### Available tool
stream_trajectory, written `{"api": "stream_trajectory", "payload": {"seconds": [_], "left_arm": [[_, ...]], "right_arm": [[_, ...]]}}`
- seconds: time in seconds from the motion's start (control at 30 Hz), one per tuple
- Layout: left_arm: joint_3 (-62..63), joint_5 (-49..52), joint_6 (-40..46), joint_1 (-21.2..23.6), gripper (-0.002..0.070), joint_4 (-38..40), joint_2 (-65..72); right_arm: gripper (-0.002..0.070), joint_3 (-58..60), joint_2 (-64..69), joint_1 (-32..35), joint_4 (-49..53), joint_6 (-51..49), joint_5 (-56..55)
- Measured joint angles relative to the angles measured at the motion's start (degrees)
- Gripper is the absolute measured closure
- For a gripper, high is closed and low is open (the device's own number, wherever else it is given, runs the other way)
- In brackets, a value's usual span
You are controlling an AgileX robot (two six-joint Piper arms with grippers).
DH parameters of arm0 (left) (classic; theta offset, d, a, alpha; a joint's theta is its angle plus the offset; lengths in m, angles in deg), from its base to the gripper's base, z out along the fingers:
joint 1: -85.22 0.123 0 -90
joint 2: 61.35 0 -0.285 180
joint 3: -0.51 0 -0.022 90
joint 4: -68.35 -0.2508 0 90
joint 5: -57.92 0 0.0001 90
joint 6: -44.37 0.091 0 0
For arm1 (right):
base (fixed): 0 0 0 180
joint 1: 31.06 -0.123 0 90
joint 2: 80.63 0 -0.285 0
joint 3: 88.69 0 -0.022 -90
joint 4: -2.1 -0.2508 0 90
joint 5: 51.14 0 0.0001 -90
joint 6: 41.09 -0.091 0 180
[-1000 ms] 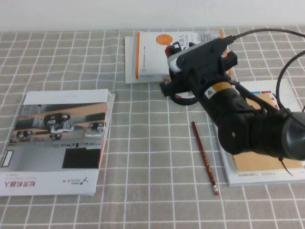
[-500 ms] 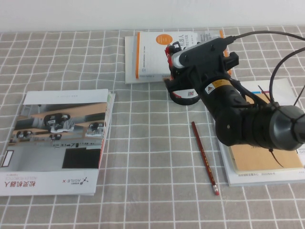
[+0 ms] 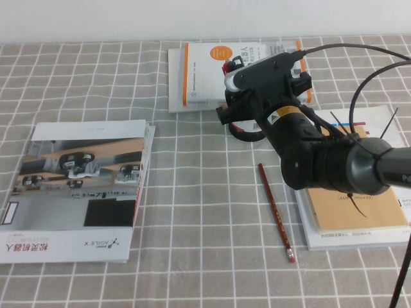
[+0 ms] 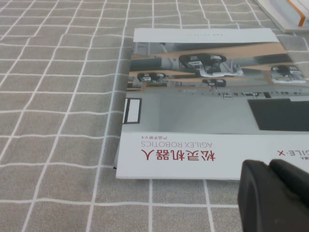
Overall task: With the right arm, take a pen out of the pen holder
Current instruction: 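Take a marker out of the pen holder and lay it on the table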
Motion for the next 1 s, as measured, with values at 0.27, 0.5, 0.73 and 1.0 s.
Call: {"api": "stream_trajectory", "payload": {"seconds": [0.27,0.5,0.73,1.0], "left_arm": [[0.0,0.0,0.0,0.0,0.0678,0.0,0.0],[0.0,0.0,0.0,0.0,0.0678,0.0,0.0],[0.0,0.0,0.0,0.0,0.0678,0.0,0.0],[0.0,0.0,0.0,0.0,0.0678,0.0,0.0]], "right_arm": [[0.0265,-0.4,0.1,0.4,0.0,0.0,0.3],[0.0287,-1.7,0.1,0.5,0.0,0.0,0.3],[0.0290,-2.6,1.0,0.5,0.0,0.0,0.7],[0.0290,-5.1,3.1,0.6,0.0,0.0,2.3]]}}
